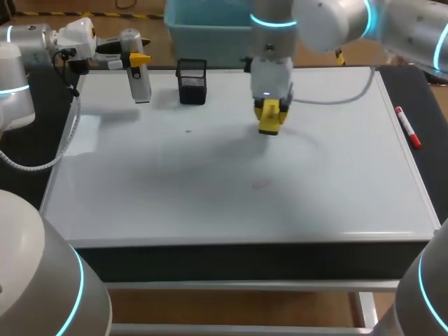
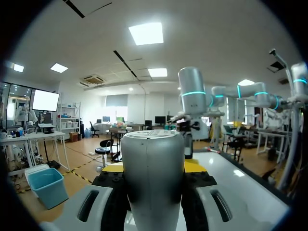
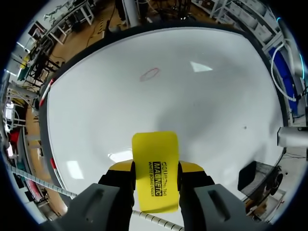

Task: Pick up the inspection probe, press it on each red-marked spot on the whiteboard one by one, put down the probe, pick up the eraser, and wipe off all the red marks.

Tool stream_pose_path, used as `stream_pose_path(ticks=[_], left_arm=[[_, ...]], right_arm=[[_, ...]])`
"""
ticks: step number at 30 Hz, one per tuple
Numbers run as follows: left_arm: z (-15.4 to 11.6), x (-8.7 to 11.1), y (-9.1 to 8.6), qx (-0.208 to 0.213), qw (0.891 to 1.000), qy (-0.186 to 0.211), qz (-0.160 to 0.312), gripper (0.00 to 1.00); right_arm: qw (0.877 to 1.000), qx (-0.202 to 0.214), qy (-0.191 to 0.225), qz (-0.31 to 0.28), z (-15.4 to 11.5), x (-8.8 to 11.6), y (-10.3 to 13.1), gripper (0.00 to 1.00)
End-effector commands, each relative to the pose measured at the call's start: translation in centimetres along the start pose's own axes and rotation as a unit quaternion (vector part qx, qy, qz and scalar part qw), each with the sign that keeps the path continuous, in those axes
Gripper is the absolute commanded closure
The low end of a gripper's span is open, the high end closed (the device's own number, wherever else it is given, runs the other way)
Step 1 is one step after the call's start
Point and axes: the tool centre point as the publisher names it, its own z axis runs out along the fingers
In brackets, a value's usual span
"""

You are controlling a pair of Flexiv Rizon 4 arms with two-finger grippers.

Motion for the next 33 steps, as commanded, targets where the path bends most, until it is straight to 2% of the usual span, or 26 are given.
stream_pose_path(ticks=[1,21,24,26,28,33], left_arm=[[0.0,-0.2,-0.1,0.001,1.000,0.002,0.000,1.00],[0.0,-0.2,-0.1,0.001,1.000,0.002,0.000,1.00],[0.0,-0.2,-0.1,0.001,1.000,0.002,0.000,1.00],[0.0,-0.2,-0.1,0.001,1.000,0.002,0.000,1.00],[0.0,-0.2,-0.1,0.001,1.000,0.002,0.000,1.00],[0.0,-0.2,-0.1,0.001,1.000,0.002,0.000,1.00]], right_arm=[[0.999,-0.007,-0.040,0.008,-0.2,3.5,-1.2,1.00],[0.999,-0.009,-0.015,0.042,0.9,13.5,-5.5,1.00],[0.999,-0.010,-0.010,0.043,0.9,14.3,-5.9,1.00],[0.999,-0.008,0.001,0.042,0.7,14.3,-5.4,1.00],[0.999,-0.008,0.001,0.041,1.0,15.0,-6.4,1.00],[0.999,-0.009,0.005,0.039,1.1,15.4,-6.7,1.00]])
